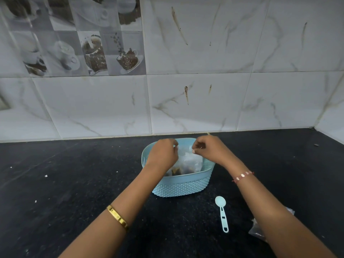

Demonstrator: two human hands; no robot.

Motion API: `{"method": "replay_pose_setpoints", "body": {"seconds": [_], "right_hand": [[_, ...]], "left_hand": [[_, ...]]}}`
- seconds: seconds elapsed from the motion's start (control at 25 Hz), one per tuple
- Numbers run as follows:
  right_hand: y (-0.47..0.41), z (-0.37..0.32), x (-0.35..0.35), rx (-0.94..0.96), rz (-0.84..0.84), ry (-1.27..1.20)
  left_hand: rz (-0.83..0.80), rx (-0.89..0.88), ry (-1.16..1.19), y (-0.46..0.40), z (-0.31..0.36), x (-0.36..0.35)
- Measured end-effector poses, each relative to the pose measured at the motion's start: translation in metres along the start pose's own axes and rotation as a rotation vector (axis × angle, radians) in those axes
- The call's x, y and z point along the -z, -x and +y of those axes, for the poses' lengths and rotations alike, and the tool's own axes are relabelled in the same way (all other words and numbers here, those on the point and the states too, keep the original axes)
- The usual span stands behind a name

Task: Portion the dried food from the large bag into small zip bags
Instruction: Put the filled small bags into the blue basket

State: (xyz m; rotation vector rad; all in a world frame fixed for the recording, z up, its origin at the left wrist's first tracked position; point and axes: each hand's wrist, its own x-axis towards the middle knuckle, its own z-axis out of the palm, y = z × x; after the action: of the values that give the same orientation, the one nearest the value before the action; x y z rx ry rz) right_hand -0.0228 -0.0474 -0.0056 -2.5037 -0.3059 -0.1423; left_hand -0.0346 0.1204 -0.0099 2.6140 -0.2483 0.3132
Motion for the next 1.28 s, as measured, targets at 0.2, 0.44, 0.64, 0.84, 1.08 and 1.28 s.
{"method": "replay_pose_setpoints", "body": {"seconds": [0.2, 0.44, 0.64, 0.84, 1.08, 1.28], "right_hand": [[0.064, 0.011, 0.047, -0.075, 0.231, -0.186], [0.152, 0.074, 0.052, -0.367, 0.419, -0.335], [0.194, 0.118, 0.009, -0.671, 0.501, -0.381], [0.205, 0.137, -0.008, -0.829, 0.653, -0.425], [0.199, 0.136, 0.004, -1.003, 0.467, -0.672], [0.192, 0.139, 0.008, -0.936, 0.426, -0.608]], "left_hand": [[-0.076, -0.125, 0.496, 0.028, 0.063, -0.017], [-0.386, -0.022, 0.864, 0.068, 0.104, -0.093], [-0.535, 0.147, 0.827, 0.084, 0.115, -0.149], [-0.585, 0.196, 0.808, 0.088, 0.121, -0.168], [-0.573, 0.211, 0.828, 0.087, 0.119, -0.178], [-0.531, 0.228, 0.849, 0.086, 0.117, -0.179]]}}
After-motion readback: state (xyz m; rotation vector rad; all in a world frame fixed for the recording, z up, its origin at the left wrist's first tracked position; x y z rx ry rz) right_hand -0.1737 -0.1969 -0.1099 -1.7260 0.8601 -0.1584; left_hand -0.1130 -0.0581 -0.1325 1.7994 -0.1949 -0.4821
